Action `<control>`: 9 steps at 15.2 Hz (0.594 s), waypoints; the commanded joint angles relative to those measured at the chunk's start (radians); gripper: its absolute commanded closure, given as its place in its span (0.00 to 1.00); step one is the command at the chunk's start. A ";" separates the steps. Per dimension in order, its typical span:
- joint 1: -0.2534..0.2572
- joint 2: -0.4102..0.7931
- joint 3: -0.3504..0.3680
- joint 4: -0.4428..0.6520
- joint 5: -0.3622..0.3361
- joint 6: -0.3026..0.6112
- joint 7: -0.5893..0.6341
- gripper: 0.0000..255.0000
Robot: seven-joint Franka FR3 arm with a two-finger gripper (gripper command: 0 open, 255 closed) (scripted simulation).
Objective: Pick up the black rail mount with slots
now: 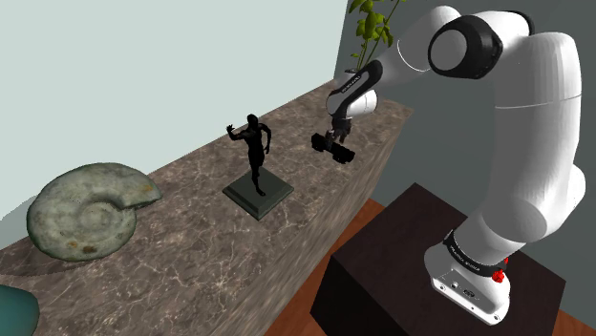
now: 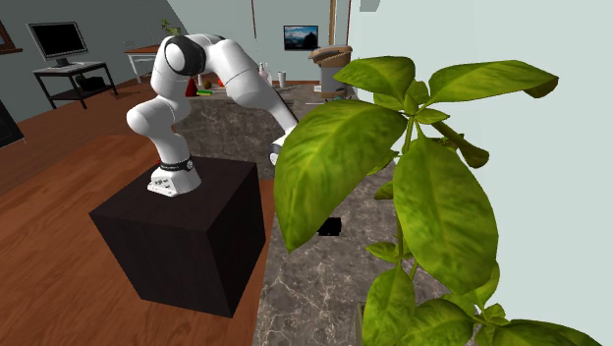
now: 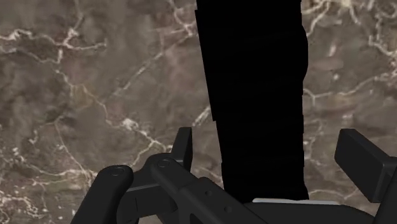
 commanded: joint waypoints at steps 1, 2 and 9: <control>-0.003 0.024 0.003 0.009 0.004 0.016 -0.003 0.00; -0.003 0.024 0.003 0.008 0.004 0.016 -0.003 0.00; -0.004 0.023 0.003 0.007 0.004 0.017 -0.004 1.00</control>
